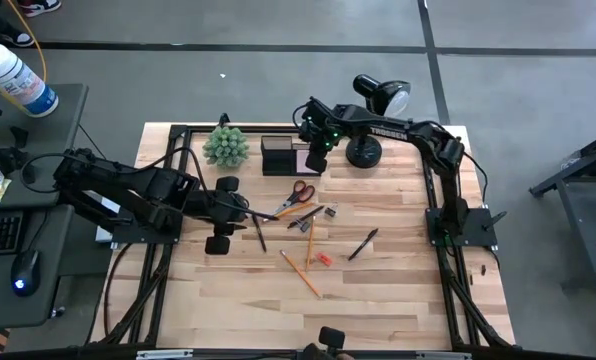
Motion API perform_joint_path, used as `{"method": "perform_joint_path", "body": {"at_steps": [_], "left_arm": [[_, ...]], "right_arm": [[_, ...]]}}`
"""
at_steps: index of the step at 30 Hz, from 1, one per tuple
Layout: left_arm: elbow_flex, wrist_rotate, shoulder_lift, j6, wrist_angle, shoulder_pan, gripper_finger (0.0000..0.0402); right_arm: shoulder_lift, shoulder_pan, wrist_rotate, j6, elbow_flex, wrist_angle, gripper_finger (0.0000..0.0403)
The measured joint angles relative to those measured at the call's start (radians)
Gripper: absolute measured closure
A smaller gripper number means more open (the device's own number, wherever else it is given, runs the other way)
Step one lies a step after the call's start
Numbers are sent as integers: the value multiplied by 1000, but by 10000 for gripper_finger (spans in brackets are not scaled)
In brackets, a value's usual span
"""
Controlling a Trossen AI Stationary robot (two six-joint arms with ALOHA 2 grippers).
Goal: Pick and place office supplies into organizer
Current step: Put the pink sticky notes into the black desk organizer
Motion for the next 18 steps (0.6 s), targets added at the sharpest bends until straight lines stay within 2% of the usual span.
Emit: {"method": "perform_joint_path", "body": {"at_steps": [9, 12, 18], "left_arm": [[0, 0, 0, 0, 0, 0, 295], [0, 0, 0, 0, 0, 0, 295], [0, 0, 0, -3, 0, 0, 295]], "right_arm": [[6, -18, 25, -65, 0, 57, 403], [17, -20, 2, -56, 0, 79, 403], [45, -20, 13, -76, 0, 60, 403]]}}
